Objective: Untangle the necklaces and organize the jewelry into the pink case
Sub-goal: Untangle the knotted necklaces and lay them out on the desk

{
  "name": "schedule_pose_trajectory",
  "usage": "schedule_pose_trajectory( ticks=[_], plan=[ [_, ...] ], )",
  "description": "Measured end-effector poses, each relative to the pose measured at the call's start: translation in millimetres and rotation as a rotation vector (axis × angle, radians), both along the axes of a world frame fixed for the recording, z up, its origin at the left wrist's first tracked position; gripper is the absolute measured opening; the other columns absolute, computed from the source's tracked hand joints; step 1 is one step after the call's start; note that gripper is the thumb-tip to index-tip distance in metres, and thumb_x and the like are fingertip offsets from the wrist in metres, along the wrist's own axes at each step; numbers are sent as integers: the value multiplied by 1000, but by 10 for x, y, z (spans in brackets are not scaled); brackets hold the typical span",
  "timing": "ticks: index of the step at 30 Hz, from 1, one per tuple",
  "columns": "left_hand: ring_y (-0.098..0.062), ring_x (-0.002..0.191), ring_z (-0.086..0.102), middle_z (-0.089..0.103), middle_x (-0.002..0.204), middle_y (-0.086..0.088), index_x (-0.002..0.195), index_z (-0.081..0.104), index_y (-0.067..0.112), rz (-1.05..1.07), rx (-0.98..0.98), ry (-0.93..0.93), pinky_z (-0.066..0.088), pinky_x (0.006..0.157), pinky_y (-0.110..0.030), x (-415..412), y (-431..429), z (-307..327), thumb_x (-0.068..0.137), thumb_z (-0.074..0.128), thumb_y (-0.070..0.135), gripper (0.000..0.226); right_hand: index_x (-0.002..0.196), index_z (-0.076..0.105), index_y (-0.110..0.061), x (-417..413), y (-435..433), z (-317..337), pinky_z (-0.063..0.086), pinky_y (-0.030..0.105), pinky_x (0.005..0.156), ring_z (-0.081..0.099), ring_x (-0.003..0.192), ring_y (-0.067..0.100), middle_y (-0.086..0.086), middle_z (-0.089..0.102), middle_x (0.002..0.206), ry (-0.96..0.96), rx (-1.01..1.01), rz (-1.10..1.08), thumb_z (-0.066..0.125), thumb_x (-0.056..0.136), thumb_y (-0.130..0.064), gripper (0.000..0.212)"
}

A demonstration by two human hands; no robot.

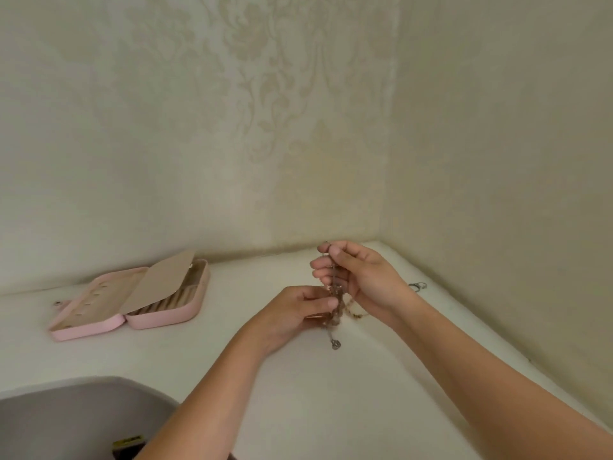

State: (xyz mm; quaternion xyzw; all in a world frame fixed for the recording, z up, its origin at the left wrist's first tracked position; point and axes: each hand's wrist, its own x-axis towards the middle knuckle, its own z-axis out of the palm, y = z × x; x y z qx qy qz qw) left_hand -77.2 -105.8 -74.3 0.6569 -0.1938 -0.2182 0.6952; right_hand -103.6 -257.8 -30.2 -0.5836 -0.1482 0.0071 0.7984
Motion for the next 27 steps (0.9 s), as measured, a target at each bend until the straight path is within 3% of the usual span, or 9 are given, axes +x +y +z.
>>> schedule_pose_trajectory(
  ticks=[4, 9, 13, 15, 17, 19, 22, 24, 27],
  plan=[
    [-20, 76, 69, 73, 87, -12, 82, 77, 9, -4, -110, 89, 55, 72, -28, 171, 96, -24, 74, 79, 19, 14, 116, 61, -10, 38, -27, -62, 56, 23, 71, 71, 81, 16, 9, 73, 97, 26, 121, 17, 47, 98, -14, 23],
    [-24, 75, 70, 71, 82, -13, 80, 72, 5, -13, -217, 119, 58, 75, -34, 325, 203, -16, 46, 95, 36, 51, 126, 56, -15, 42, -61, -153, 58, 26, 79, 71, 89, 20, 12, 71, 111, 100, 205, 85, 52, 92, -13, 34],
    [-13, 48, 57, 55, 55, 0, 63, 66, 14, 110, -425, 193, 54, 54, -26, 281, 254, 79, 37, 97, 38, 47, 128, 54, -14, 27, -136, -148, 58, 24, 72, 70, 76, 15, 8, 72, 104, 141, 272, 52, 61, 81, -12, 48],
    [-9, 42, 48, 44, 50, 5, 65, 59, 16, 241, -518, 225, 51, 49, -21, 289, 289, 102, 51, 91, 38, 42, 127, 56, -16, 37, -189, -121, 54, 17, 58, 58, 55, 6, -1, 69, 85, 167, 268, 2, 62, 79, -15, 49],
    [-6, 41, 44, 41, 50, 6, 68, 50, 17, 378, -607, 222, 49, 46, -19, 326, 324, 111, 68, 73, 33, 29, 124, 59, -16, 41, -236, -73, 38, 14, 44, 35, 41, 3, -6, 54, 67, 184, 260, -35, 61, 79, -21, 45],
    [-6, 44, 49, 47, 52, 5, 71, 49, 17, 454, -675, 206, 50, 46, -18, 382, 362, 106, 73, 66, 30, 22, 113, 64, -14, 38, -274, -24, 26, 14, 38, 24, 37, 4, -7, 46, 61, 195, 306, -42, 61, 77, -22, 37],
    [-5, 49, 55, 53, 56, 4, 74, 52, 17, 525, -748, 232, 51, 48, -17, 449, 400, 79, 73, 68, 32, 22, 91, 73, -15, 34, -309, 3, 23, 12, 32, 26, 35, 3, -4, 51, 66, 170, 379, 53, 78, 64, -22, 28],
    [-5, 46, 52, 52, 54, 5, 71, 51, 18, 570, -831, 286, 50, 47, -17, 463, 414, 62, 71, 71, 33, 24, 84, 76, -16, 18, -317, 13, 27, 12, 30, 31, 35, 3, -2, 60, 73, 159, 401, 128, 91, 49, -20, 38],
    [-5, 42, 45, 46, 52, 8, 63, 46, 19, 587, -918, 356, 44, 43, -15, 469, 437, 58, 70, 74, 34, 32, 82, 79, -16, -33, -314, 47, 26, 9, 28, 34, 34, 4, 2, 72, 89, 197, 365, 102, 79, 61, -8, 22]
  ],
)
